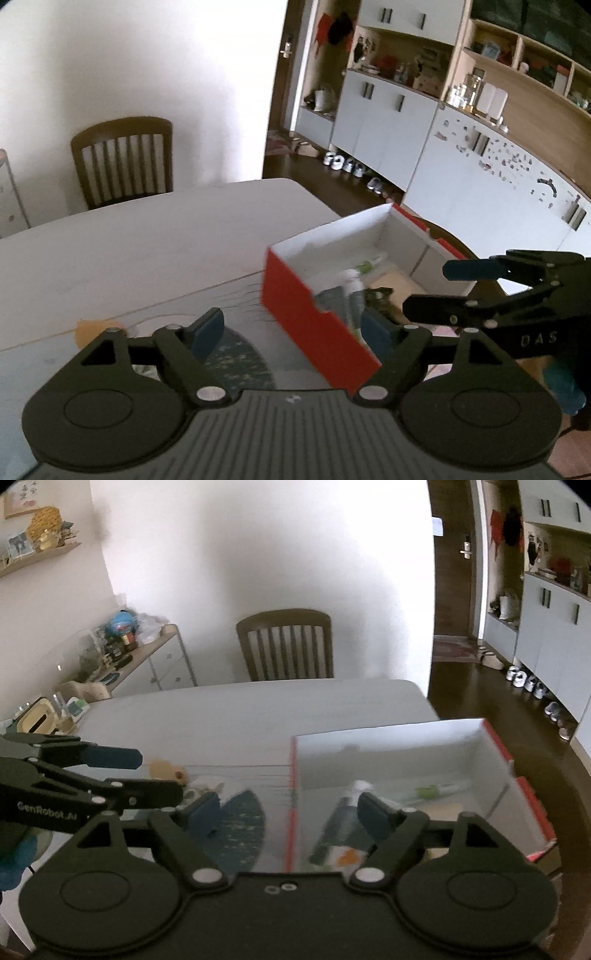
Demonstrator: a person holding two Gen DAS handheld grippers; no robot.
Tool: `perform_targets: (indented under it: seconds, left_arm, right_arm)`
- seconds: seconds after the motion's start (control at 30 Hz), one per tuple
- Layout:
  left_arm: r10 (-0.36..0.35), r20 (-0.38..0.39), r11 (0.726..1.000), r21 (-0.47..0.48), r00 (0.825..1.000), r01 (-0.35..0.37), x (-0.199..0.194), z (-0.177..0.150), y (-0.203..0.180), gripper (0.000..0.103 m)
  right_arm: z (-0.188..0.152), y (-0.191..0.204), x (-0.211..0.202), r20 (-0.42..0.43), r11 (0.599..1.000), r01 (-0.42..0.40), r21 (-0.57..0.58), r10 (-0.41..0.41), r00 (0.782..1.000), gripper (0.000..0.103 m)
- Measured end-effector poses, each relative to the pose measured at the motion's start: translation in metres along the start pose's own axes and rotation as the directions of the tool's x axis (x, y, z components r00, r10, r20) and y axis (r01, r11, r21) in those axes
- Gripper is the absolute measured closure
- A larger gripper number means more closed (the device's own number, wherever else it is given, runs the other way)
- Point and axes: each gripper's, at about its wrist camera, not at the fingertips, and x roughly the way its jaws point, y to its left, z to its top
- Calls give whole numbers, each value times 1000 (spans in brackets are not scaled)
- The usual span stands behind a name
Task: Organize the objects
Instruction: 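Withdraw both tools from the box back toward the mat, then grasp the tan plush toy with the left tool while the right tool grasps the white tape dispenser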
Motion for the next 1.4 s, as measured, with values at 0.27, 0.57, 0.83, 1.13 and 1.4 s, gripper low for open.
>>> perform_targets:
  seconds: [0.27, 0.57, 0.83, 1.13, 1.4]
  left_arm:
    - [7, -8, 999, -44, 1000, -8, -15, -16, 56, 19]
    - [29, -16, 996, -85, 999, -30, -23, -37, 108, 0]
    - [64, -30, 991, -118, 998, -67, -20, -59, 151, 0]
    - [140, -74, 983, -106, 987, -148, 10, -80, 196, 0]
    - [161, -85, 982, -81, 983, -168, 42, -78, 214, 0]
  right_arm:
    - [-2, 48, 16, -12, 1000, -14, -12, 14, 1000, 7]
    - [-9, 94, 38, -28, 998, 2, -55, -4, 1000, 3]
    - [-15, 122, 65, -69, 995, 13, -95, -20, 997, 3]
    - [-24, 132, 110, -147, 993, 50, -102, -65, 987, 4]
    - [-30, 136, 146, -209, 992, 55, -116, -78, 975, 5]
